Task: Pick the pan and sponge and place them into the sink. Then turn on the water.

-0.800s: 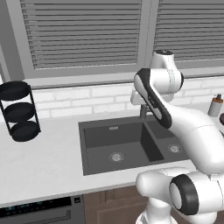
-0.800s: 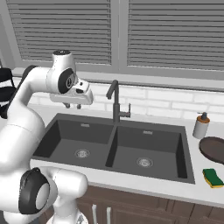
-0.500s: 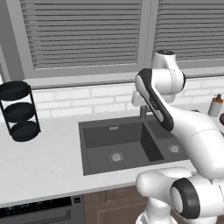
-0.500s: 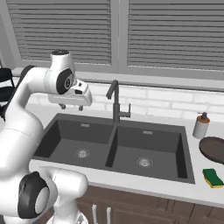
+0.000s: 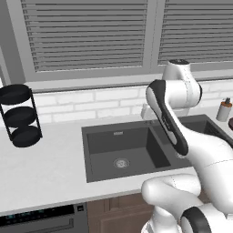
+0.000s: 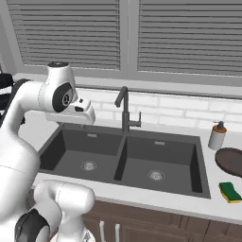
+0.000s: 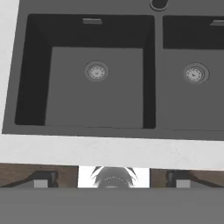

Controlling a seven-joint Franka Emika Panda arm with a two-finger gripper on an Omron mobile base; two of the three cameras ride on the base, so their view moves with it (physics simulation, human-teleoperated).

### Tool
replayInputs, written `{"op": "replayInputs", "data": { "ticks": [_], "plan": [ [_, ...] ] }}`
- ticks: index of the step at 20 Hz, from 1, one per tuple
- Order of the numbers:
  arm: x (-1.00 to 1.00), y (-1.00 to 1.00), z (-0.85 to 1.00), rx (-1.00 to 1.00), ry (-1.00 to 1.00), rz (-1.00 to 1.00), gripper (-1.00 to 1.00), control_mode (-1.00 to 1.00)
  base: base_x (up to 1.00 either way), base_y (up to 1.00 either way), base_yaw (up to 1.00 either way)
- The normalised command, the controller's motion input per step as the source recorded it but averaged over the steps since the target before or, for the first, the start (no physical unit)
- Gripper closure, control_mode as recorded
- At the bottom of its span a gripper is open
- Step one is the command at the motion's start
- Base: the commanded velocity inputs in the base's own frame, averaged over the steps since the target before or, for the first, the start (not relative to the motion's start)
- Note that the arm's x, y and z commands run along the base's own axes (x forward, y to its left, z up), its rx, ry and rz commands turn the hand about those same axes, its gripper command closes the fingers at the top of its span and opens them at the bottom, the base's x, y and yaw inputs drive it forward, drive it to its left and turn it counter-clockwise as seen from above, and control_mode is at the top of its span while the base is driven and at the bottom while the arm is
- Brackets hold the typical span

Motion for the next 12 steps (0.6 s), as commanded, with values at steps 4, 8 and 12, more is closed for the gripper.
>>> {"op": "replayInputs", "data": {
  "ticks": [4,8,12],
  "plan": [
    [-0.51,-0.06,-0.10,0.00,0.00,-0.07,-1.00,-1.00,0.00,0.00,0.00],
    [-0.38,-0.10,-0.02,0.00,-0.01,-0.10,-1.00,-1.00,0.00,0.00,0.00],
    [-0.26,-0.09,0.00,0.00,0.00,-0.10,-1.00,-1.00,0.00,0.00,0.00]
  ]
}}
